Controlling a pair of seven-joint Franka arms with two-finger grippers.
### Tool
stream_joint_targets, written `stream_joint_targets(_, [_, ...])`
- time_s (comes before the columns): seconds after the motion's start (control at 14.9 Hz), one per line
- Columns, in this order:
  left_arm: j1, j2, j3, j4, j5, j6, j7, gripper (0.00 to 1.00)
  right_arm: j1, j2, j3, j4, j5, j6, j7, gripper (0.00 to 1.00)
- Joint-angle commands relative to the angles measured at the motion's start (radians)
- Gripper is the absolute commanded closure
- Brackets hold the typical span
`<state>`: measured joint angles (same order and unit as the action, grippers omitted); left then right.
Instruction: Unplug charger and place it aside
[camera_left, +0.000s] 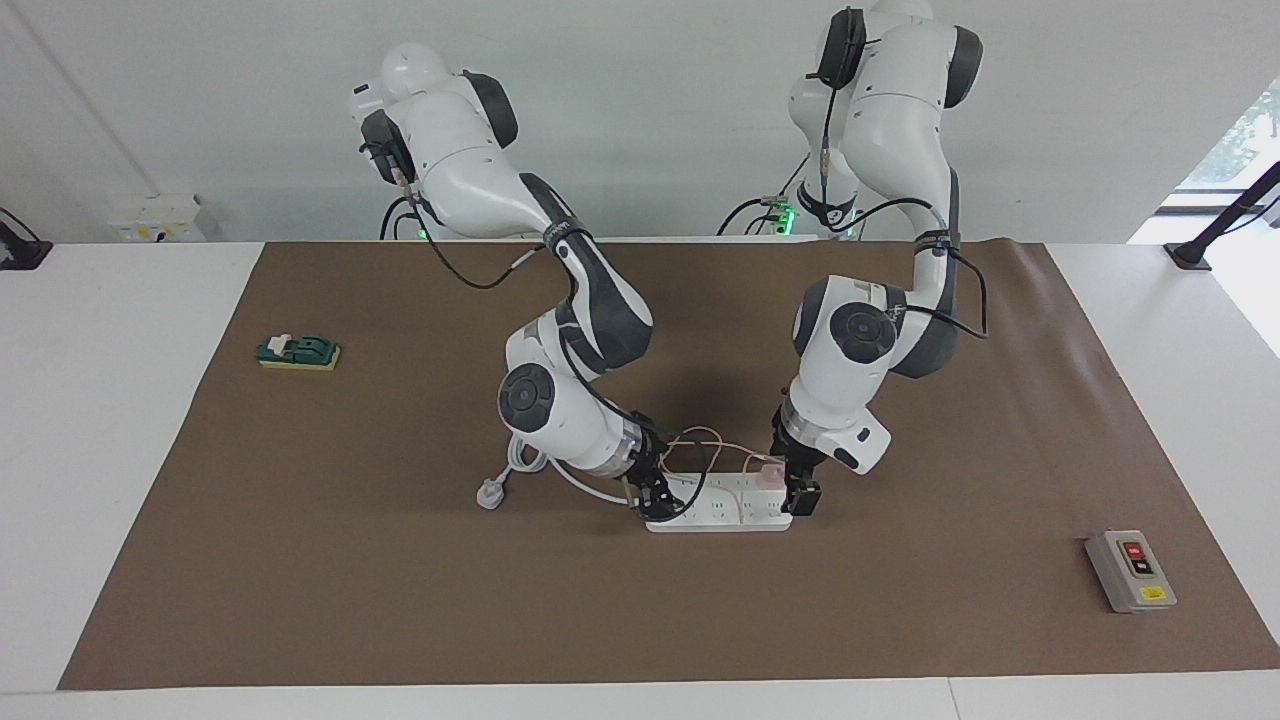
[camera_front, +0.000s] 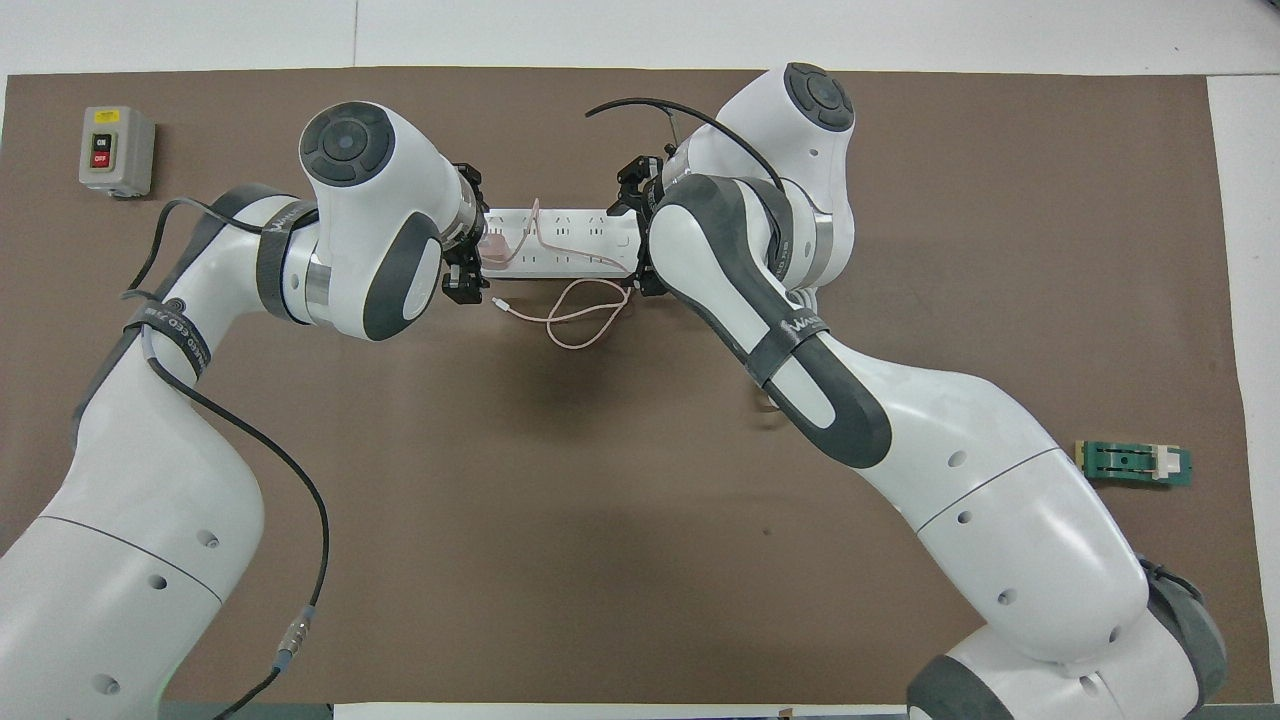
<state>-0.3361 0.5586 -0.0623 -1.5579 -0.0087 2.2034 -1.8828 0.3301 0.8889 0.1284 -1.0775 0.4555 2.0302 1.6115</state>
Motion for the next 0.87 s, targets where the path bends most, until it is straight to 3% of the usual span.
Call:
stream_joint_targets(0.0, [-0.009,-0.025,0.009,-0.019,0.019,-0.011,-0.013,0.0,-0.005,0.025,0.005,0.025,0.02,0.013,-0.028,0.05])
stream_joint_targets(0.27, [-0.011,-0.025,0.009,-0.019,0.019,-0.008,-0.015,0.0,-0.005,0.024,0.0,0.013,0.1,0.062,-0.018,0.04])
stream_joint_targets(0.8, [-0.014,-0.025,0.009,-0.019,0.019,-0.004,-0.015,0.0,0.0,0.004,0.0,-0.073,0.106,0.171,0.002,0.04])
